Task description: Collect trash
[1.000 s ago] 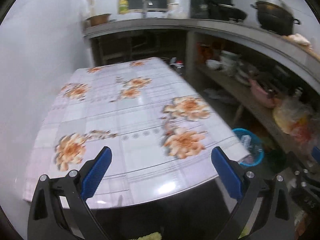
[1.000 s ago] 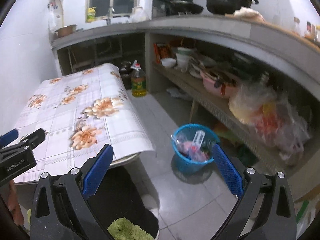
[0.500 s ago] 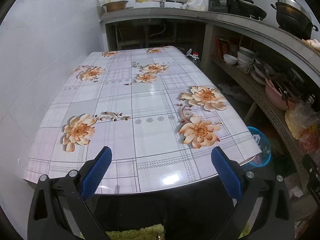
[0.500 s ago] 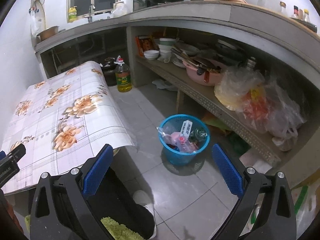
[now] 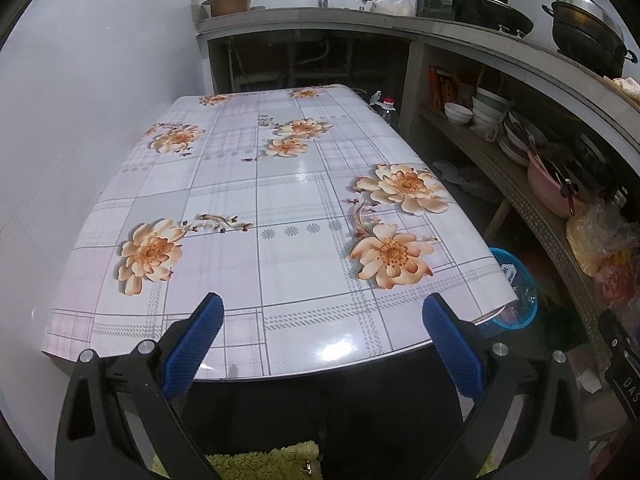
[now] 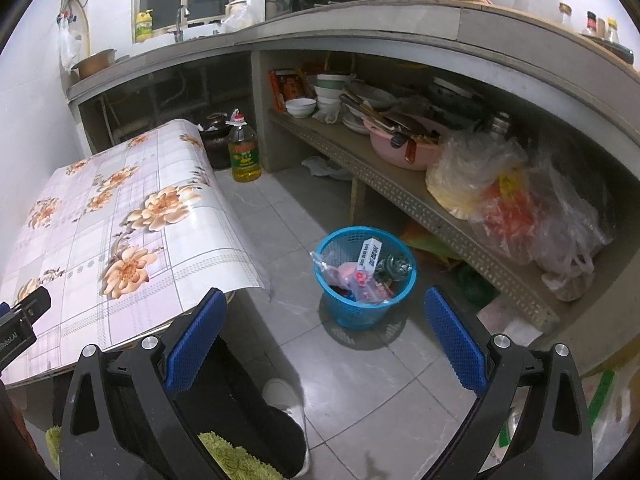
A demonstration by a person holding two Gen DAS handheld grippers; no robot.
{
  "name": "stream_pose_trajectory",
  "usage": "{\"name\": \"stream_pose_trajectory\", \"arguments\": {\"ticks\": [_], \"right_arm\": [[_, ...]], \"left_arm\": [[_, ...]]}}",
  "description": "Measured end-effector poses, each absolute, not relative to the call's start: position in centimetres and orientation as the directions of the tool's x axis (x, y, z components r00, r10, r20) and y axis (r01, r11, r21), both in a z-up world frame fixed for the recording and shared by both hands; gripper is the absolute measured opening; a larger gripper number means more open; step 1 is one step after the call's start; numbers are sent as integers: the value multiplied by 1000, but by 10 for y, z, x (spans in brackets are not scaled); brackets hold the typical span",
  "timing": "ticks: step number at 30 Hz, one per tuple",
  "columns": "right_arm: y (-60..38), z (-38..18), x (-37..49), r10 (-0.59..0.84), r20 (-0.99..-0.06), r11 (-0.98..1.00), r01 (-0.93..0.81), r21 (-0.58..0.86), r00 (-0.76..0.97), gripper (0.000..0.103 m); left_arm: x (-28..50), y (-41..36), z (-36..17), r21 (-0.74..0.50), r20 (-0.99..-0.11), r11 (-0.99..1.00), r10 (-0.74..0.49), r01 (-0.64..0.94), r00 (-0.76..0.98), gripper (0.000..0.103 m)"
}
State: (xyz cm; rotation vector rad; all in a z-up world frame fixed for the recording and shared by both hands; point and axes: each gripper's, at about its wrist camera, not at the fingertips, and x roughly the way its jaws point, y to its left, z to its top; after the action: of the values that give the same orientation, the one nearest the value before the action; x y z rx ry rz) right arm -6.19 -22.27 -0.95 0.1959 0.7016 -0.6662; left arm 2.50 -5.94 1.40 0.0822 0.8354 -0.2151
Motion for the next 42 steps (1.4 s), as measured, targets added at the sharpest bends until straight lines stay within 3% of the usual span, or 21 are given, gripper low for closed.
{"name": "stream_pose_trajectory", "arguments": {"ticks": [42], "right_arm": [[-223,-10,-64,-500,-649,782,621,-54,573,95]], "left_arm": [[24,-59,15,-17,-744,976,-158,219,649,98]]}}
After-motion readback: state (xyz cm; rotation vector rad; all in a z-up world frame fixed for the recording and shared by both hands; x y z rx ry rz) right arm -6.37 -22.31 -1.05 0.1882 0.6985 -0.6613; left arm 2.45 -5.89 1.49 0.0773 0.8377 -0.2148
